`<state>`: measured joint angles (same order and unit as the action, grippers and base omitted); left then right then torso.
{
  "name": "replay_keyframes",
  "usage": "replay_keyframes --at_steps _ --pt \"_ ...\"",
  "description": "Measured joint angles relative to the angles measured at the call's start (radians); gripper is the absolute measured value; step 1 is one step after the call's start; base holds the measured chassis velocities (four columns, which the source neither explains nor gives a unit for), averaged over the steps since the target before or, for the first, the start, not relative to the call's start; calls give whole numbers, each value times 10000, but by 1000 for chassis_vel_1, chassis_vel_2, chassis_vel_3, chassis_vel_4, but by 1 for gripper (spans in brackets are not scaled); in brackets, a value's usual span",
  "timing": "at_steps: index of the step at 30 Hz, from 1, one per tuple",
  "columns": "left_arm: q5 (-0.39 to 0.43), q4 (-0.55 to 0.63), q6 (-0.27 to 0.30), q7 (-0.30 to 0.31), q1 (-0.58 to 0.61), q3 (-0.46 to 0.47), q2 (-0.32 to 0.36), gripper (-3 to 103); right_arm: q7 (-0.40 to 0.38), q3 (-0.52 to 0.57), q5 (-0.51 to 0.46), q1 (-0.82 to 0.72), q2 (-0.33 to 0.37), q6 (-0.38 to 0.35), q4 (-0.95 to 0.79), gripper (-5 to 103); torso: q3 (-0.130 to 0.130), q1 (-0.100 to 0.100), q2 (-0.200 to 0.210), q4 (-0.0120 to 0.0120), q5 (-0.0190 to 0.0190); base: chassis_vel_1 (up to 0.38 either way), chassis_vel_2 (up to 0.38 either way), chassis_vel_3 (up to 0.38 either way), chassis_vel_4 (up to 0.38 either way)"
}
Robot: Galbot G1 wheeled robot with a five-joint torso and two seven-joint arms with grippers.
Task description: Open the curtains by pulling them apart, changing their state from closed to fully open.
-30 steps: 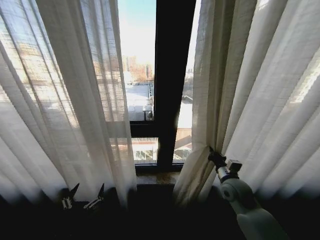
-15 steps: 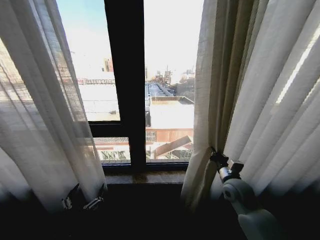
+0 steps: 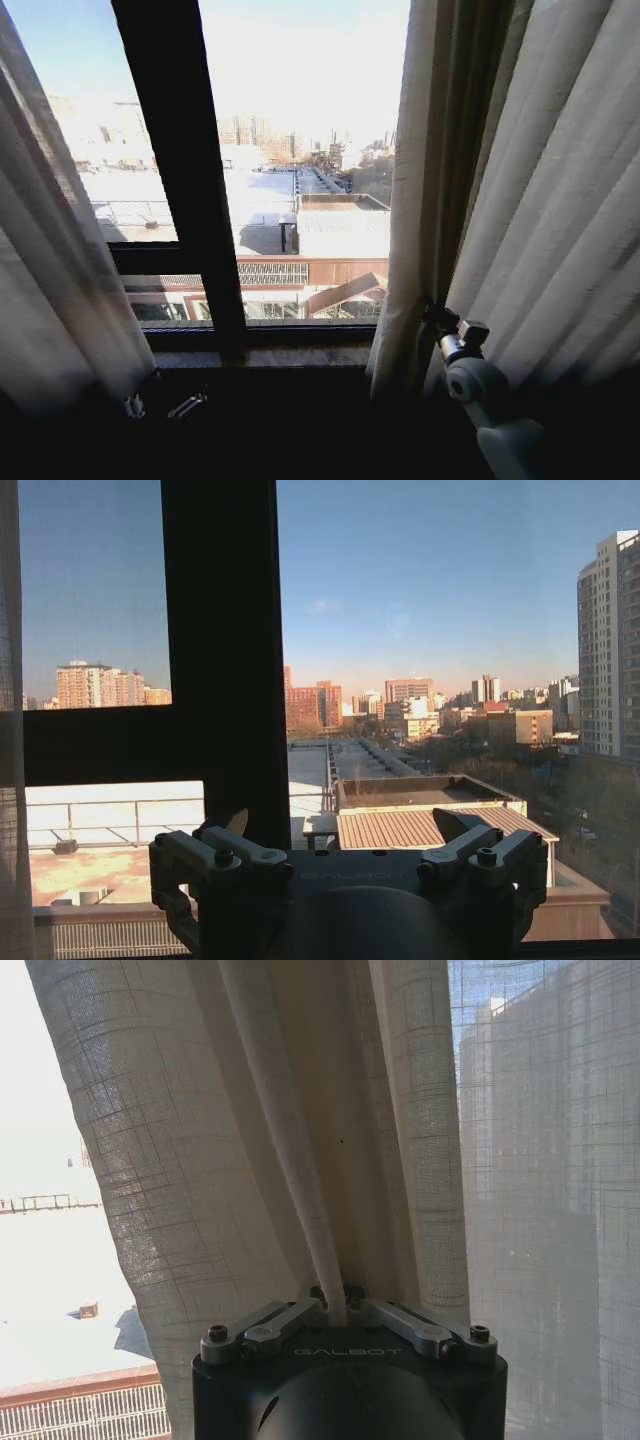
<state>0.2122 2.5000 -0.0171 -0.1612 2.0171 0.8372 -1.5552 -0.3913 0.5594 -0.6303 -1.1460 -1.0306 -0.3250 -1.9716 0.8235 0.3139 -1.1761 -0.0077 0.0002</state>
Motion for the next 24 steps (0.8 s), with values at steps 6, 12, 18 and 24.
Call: replay_keyframes --at_steps 6,12,18,24 --pt "6 0 0 -2 5 -1 -12 100 -6 12 6 -9 -27 6 4 0 0 0 0 2 0 -353 -349 347 356" --pt "14 0 2 -4 11 1 -23 100 -21 16 14 -22 -40 13 2 0 0 0 0 0 1 -352 -348 356 359" --pt "16 0 -29 -6 38 17 -52 100 -25 34 18 -36 -36 18 -16 0 0 1 1 0 0 -364 -361 362 357" --pt "16 0 -64 -15 52 16 -70 100 -29 39 21 -51 -43 19 -28 0 0 0 0 -1 0 -359 -358 339 352"
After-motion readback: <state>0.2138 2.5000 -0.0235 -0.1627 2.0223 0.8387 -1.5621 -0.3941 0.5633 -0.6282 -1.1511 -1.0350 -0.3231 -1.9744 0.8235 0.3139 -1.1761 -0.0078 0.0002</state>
